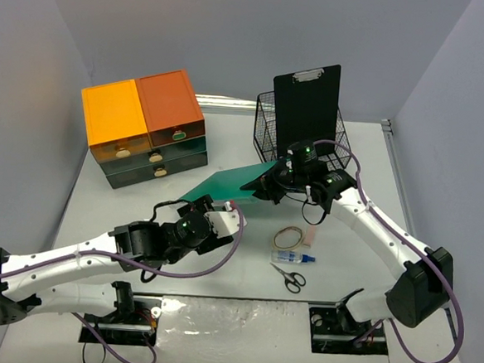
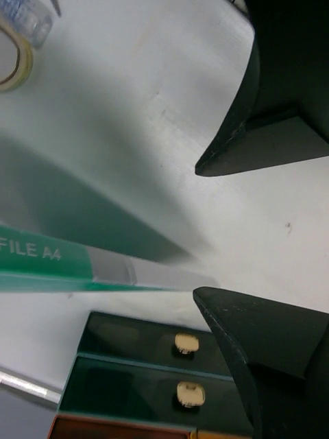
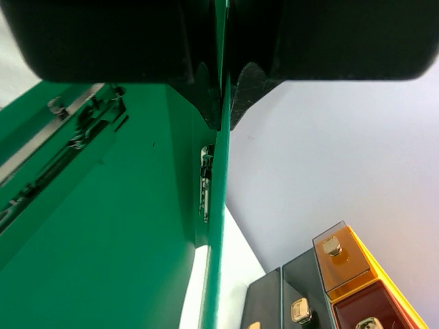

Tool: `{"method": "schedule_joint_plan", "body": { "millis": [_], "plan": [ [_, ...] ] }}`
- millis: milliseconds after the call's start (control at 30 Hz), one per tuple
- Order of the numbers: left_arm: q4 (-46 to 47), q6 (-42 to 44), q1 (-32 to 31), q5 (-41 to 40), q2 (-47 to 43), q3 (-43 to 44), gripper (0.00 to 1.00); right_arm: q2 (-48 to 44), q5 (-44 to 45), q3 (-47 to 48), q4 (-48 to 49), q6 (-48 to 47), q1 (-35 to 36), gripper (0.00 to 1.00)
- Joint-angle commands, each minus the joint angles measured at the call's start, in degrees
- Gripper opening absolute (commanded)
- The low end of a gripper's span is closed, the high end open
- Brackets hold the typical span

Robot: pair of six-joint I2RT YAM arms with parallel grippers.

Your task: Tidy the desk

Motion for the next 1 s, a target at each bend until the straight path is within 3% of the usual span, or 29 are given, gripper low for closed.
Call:
{"method": "schedule_joint_plan", "body": {
  "millis": [0,467,600,767,833,967],
  "plan": [
    [15.54,9.26,-0.35,-8.52,1.84,-2.02,0.64,-1.00,-3.22,3.93,0.38,0.63,0.30,0.00],
    [37.49,18.00,1.19,-8.18,12.55,-5.18,0.63,-4.17,-3.75,4.00,-3.62,0.65,0.61,0.00],
    [38.78,18.43,1.38,-8.06,12.14,-4.84,0.44,-5.39,-3.39,2.98,-3.93,0.91,0.46,0.00],
    [38.96,18.60,1.34,-8.02,11.12,-4.94,0.08,-6.55,-3.06,1.79,-4.05,1.24,0.43,0.00],
    [38.70,18.01,1.34,-8.02,10.70,-4.86,0.00,-6.80,-3.06,1.53,-4.05,1.32,0.51,0.00],
    [37.56,16.70,1.32,-7.38,10.16,-4.81,0.00,-6.77,-2.91,1.44,-4.03,1.31,0.47,0.00]
  ]
}}
